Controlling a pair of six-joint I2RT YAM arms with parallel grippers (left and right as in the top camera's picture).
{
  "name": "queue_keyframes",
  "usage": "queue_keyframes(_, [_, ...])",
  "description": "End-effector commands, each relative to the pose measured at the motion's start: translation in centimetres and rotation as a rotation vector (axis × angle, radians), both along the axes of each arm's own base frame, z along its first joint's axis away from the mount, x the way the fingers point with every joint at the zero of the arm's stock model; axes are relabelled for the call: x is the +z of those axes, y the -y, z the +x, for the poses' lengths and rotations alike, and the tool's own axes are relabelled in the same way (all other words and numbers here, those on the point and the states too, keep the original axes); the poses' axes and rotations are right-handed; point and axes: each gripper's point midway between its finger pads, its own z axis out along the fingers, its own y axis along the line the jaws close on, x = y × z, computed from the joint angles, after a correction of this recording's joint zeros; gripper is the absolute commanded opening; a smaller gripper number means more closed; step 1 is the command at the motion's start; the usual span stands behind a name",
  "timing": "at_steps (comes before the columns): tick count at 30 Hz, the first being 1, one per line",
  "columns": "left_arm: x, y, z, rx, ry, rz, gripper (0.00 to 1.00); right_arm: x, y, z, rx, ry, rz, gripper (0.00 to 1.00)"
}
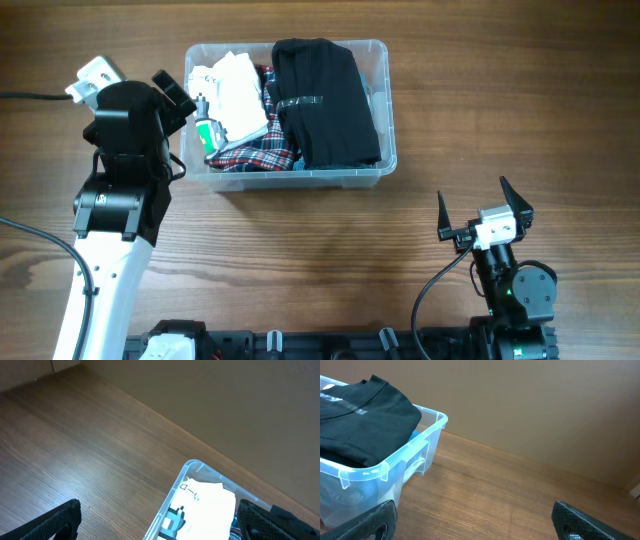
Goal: Pack container
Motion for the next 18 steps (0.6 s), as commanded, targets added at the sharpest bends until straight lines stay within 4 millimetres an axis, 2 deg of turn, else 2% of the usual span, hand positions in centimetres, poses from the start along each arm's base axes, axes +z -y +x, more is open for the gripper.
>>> queue_keyframes(1, [-0.1, -0.5, 0.0, 0.022, -0.004, 0.011, 1.00, 0.1, -0.1, 0.0, 0.010, 0.015, -0.011, 1.00])
queue_keyframes(8, [-0.1, -0.5, 0.0, 0.023, -0.003, 0.011, 1.00, 0.1, -0.1, 0.0, 0.010, 0.014, -0.011, 1.00])
queue_keyframes(12, [-0.8, -0.5, -0.1, 0.022, -0.026, 0.012, 1.00, 0.1, -0.1, 0.0, 0.010, 0.014, -0.011, 1.00])
queue_keyframes(18, [1.3, -0.5, -3.7, 0.014, 0.039, 0.007, 1.00, 0.1, -0.1, 0.0, 0.010, 0.014, -0.011, 1.00])
